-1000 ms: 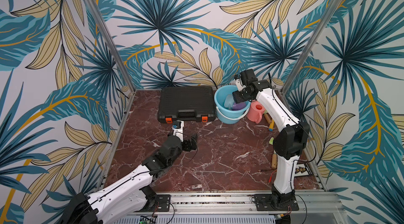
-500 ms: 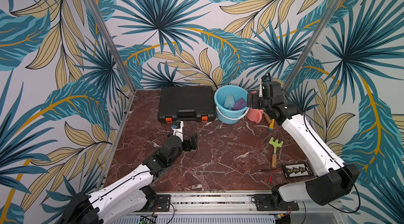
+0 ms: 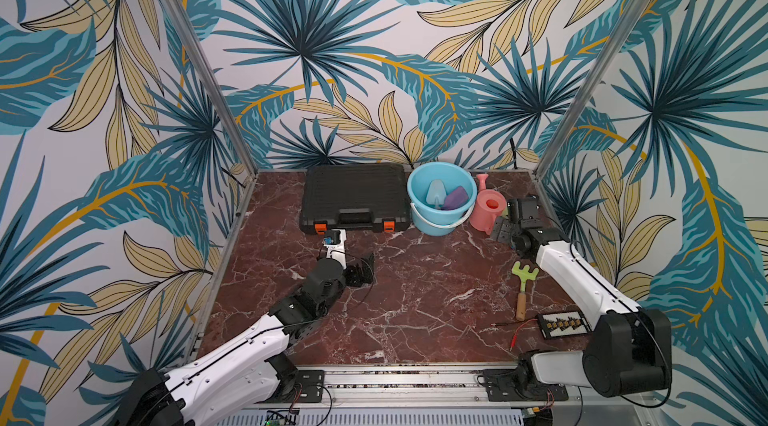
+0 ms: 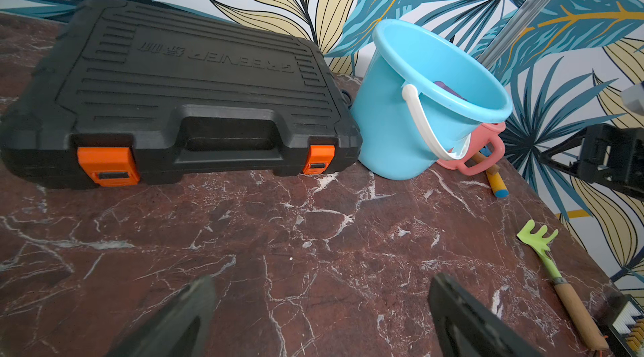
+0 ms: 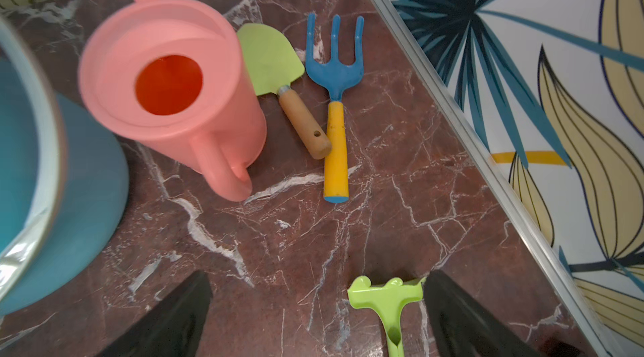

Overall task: Organize the gardening tools
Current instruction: Pick up the gardening tool from the center of the board.

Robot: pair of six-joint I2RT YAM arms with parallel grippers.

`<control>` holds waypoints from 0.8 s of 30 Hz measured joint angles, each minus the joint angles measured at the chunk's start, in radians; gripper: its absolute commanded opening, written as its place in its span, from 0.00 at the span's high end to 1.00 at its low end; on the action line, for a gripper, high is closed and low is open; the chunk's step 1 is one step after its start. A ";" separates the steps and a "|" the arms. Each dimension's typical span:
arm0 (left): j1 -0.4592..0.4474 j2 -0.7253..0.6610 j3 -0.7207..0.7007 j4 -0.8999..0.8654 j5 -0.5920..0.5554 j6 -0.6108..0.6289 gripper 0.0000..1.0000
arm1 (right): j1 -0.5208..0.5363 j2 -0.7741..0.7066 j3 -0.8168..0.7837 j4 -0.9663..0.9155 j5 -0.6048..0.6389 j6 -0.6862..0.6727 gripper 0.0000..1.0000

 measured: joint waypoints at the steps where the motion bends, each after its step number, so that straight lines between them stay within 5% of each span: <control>1: 0.000 0.000 0.000 0.000 0.000 0.000 0.00 | -0.008 0.010 -0.002 0.000 -0.001 0.012 0.01; 24: 0.000 0.000 0.000 -0.007 0.006 0.000 0.00 | -0.049 -0.198 -0.413 -0.022 -0.205 0.357 0.06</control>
